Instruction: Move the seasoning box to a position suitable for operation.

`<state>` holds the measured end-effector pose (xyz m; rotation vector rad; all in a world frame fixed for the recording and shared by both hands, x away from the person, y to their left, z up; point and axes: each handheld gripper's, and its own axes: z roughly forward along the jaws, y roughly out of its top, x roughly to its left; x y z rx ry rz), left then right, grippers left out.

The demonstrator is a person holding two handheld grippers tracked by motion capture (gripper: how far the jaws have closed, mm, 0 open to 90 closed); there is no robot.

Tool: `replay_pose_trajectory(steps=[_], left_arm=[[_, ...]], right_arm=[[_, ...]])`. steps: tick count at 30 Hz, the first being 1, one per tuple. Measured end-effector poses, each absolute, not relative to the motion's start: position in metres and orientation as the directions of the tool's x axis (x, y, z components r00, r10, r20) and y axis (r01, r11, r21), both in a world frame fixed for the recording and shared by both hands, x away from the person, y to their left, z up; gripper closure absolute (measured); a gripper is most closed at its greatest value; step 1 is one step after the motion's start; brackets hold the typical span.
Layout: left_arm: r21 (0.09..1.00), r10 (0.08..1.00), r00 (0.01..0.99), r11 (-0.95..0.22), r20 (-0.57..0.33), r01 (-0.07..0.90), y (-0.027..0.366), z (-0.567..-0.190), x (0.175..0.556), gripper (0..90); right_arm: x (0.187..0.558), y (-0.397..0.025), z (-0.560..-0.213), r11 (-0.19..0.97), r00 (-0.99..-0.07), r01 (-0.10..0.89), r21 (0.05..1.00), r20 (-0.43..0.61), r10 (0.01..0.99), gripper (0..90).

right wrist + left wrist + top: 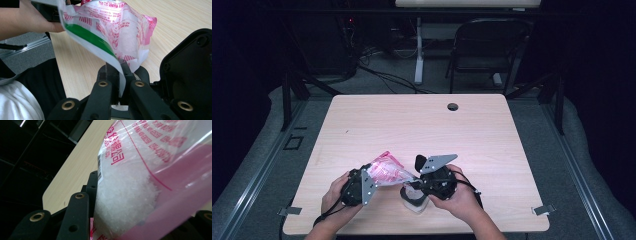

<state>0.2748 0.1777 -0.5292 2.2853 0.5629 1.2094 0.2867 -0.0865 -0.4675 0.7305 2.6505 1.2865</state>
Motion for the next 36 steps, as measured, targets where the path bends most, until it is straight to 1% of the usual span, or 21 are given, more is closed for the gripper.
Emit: replay_pose_trajectory(steps=[19, 27, 36], left_arm=[[0.560, 0.531, 0.479, -0.823, 0.699, 0.094, 0.1766, -0.5245, 0.2718, 66.7], [0.534, 0.506, 0.429, -0.843, 0.749, 0.062, 0.1743, -0.5228, 0.2690, 66.7], [0.515, 0.488, 0.400, -0.856, 0.776, 0.046, 0.1733, -0.5202, 0.2662, 66.8]], right_arm=[[0.2885, -0.0853, -0.4671, 0.537, -0.874, 0.406, 0.739, 0.144, 0.463, 90.0], [0.2875, -0.0863, -0.4702, 0.527, -0.870, 0.418, 0.740, 0.158, 0.468, 90.0], [0.2866, -0.0863, -0.4732, 0.538, -0.874, 0.414, 0.734, 0.155, 0.461, 89.9]])
